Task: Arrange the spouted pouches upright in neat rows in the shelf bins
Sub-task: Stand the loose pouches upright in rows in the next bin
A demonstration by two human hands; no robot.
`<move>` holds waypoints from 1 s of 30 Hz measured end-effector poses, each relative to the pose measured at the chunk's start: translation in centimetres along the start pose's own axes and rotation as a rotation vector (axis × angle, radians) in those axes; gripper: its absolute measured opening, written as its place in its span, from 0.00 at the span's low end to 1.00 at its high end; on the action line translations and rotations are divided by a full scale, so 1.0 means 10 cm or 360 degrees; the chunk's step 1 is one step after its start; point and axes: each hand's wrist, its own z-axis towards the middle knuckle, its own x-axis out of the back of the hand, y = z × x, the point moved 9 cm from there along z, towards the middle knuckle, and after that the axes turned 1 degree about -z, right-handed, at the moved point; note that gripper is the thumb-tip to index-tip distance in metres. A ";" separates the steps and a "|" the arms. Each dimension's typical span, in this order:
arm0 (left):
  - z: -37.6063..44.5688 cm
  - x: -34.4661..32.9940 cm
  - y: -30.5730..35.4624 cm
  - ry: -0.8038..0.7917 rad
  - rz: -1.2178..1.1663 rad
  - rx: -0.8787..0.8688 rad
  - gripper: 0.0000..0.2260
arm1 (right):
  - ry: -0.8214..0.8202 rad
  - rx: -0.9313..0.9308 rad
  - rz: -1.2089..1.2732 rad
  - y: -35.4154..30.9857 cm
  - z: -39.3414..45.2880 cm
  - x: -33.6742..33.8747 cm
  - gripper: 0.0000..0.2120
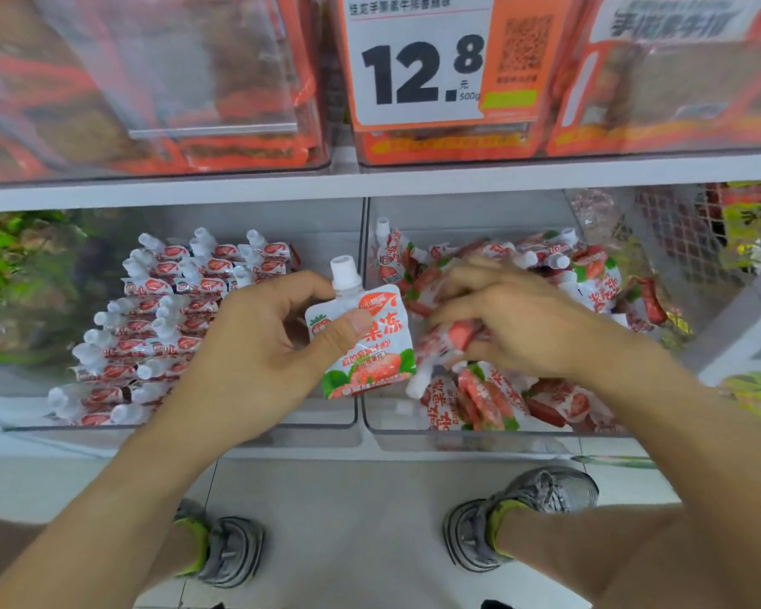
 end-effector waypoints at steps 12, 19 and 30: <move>0.14 -0.05 0.17 -0.0018 0.0187 -0.0073 0.02 | 0.0250 -0.0354 0.0030 0.74 -0.64 0.58 0.35; 0.18 -0.08 0.21 -0.0039 0.0261 -0.0115 0.10 | 0.0564 -0.0444 -0.0011 0.48 -0.78 0.74 0.23; 0.13 -0.06 0.17 -0.0163 0.0358 -0.0140 0.14 | -0.0873 -0.0088 0.0341 -0.18 0.03 -0.80 0.29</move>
